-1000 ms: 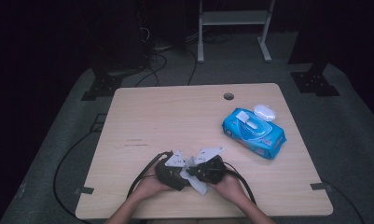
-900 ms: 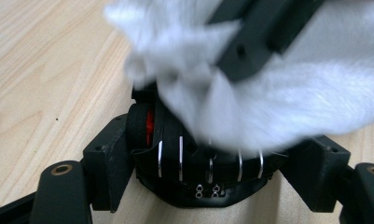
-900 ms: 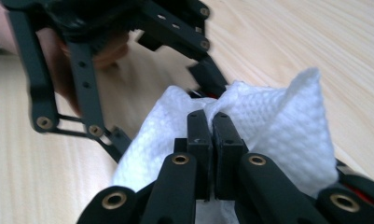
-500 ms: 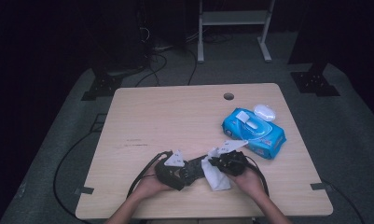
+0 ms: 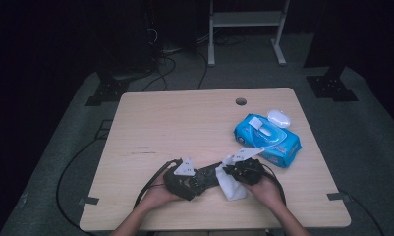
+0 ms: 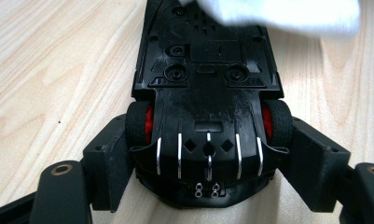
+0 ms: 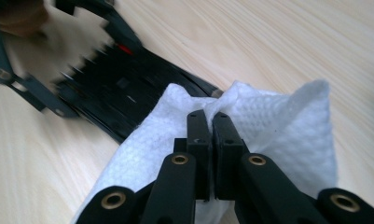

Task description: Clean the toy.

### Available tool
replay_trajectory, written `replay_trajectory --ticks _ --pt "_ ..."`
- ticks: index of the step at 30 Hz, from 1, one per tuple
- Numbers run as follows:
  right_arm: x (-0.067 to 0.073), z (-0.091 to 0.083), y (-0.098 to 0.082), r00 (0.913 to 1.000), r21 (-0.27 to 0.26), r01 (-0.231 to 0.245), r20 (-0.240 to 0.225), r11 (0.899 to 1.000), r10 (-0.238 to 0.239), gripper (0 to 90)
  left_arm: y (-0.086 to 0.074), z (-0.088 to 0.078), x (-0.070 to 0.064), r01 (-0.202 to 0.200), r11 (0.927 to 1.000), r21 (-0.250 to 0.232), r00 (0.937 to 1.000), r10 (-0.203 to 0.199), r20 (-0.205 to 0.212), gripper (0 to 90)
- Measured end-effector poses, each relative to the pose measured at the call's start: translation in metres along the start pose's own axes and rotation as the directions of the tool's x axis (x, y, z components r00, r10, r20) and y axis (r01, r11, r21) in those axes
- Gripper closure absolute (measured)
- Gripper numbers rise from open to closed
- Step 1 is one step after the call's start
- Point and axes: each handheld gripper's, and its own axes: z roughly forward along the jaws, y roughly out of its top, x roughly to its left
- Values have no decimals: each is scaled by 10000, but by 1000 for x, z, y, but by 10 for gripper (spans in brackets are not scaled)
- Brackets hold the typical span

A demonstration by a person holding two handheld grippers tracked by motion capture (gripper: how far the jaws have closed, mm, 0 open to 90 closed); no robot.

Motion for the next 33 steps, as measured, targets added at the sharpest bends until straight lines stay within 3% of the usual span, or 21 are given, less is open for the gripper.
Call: replay_trajectory --ticks 2,6,8,12,15,20,23,27,30,33 --pt "-3 -4 -4 9999 -11 -143 -97 9999 143 869 0 0 0 -64 10000 64 10000 64 1 247" --pt "5 -8 -6 9994 -74 147 -307 9999 -149 868 0 1 0 -104 9998 157 9999 104 -35 248" --pt "2 -9 -7 9993 -62 40 -361 10000 -42 868 0 1 -1 -28 10000 59 10000 29 -31 247" --pt "-5 -13 -11 9998 111 -151 -160 9998 153 869 1 0 -1 -133 9999 67 9999 133 -56 248" --pt "-2 -14 -11 9997 0 -90 -234 10000 90 868 0 1 -1 -113 9999 120 9999 114 -67 248" --pt "-2 1 2 9992 -60 -224 -334 9997 222 868 4 2 -6 -540 9982 265 9977 550 -400 248" --pt "0 14 15 9994 -92 -179 -308 9998 176 868 3 2 -5 -477 9986 237 9983 485 -334 248" --pt "-2 21 22 9998 -60 -59 178 10000 60 869 2 2 -4 -392 9991 183 9987 397 -304 248" --pt "-16 13 12 9963 -24 -433 747 9991 434 868 3 1 -5 -482 9987 132 9983 487 -334 248" --pt "-23 3 -3 9937 -66 -803 774 9968 806 868 4 0 -5 -554 9984 93 9977 557 -380 248"
